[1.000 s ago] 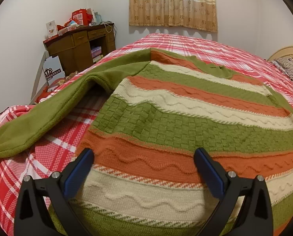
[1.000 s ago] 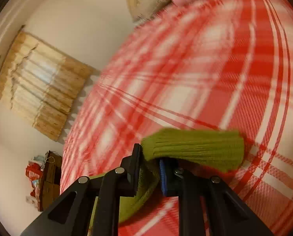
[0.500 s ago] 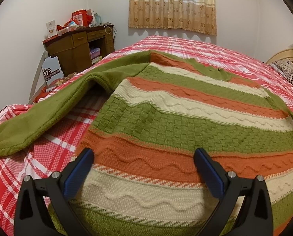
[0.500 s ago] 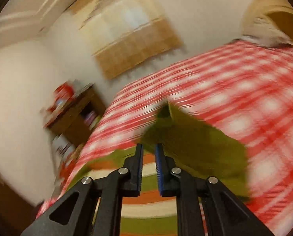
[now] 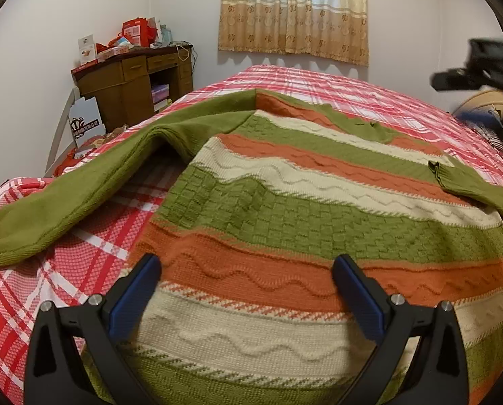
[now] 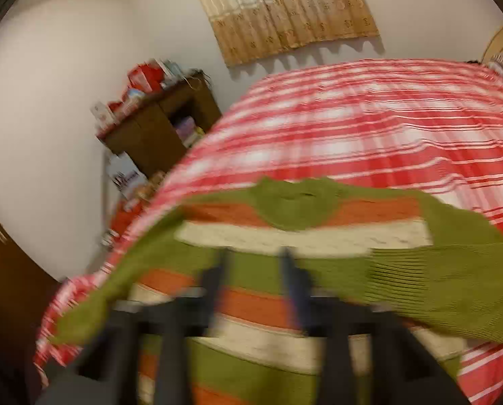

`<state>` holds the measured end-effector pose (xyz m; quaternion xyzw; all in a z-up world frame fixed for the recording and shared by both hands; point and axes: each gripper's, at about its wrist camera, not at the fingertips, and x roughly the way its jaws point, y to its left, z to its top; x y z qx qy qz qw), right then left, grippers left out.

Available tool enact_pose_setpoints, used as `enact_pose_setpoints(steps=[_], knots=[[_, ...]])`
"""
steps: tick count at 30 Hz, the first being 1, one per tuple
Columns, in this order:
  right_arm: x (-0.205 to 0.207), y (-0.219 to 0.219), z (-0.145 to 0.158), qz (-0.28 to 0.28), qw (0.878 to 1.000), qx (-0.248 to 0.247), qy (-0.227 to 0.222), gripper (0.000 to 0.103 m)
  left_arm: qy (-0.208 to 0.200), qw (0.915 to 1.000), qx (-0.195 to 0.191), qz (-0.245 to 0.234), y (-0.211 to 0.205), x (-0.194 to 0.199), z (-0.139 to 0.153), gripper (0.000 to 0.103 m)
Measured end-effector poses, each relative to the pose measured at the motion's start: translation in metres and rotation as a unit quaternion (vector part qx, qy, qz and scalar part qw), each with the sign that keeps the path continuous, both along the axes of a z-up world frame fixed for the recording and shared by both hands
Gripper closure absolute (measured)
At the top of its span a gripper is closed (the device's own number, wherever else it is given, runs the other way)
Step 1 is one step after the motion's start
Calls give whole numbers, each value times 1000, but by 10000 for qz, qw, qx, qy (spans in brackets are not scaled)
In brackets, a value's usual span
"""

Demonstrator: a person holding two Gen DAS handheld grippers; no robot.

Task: Fold small clothes
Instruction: 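Grasp the green sleeve cuff with the right gripper and lift it, then fold the held sleeve across the sweater body and release it with the right gripper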

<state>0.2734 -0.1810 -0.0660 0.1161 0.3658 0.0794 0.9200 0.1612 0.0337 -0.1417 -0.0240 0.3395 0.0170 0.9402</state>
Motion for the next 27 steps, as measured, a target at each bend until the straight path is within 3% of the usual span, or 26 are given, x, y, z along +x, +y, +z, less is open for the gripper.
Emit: enact_pose_setpoints(steps=[6, 8, 12, 13, 14, 15, 18, 22, 27], knots=[[5, -32, -41, -261, 9945, -889, 478, 20, -2, 10000, 11, 2, 0, 0, 0, 0], [14, -33, -57, -255, 9929, -962, 657, 28, -4, 10000, -4, -2, 0, 0, 0, 0], [27, -32, -78, -363, 9902, -1111, 763, 29, -5, 10000, 4, 1, -1, 1, 0, 0], [27, -31, -78, -399, 9890, -1230, 718, 33, -7, 10000, -2, 0, 0, 0, 0, 0], [27, -32, -77, -479, 9876, -1308, 720, 53, -7, 10000, -2, 0, 0, 0, 0, 0], [26, -38, -75, -541, 9879, -1251, 734, 72, -7, 10000, -1, 0, 0, 0, 0, 0], [24, -60, -73, -661, 9908, -805, 865, 93, -8, 10000, 2, 1, 0, 0, 0, 0], [18, -81, -69, -766, 9925, -20, 949, 95, -11, 10000, -3, 0, -1, 0, -1, 0], [8, -65, -12, -631, 9972, 312, 268, 96, -12, 10000, 1, 2, 0, 0, -1, 0]])
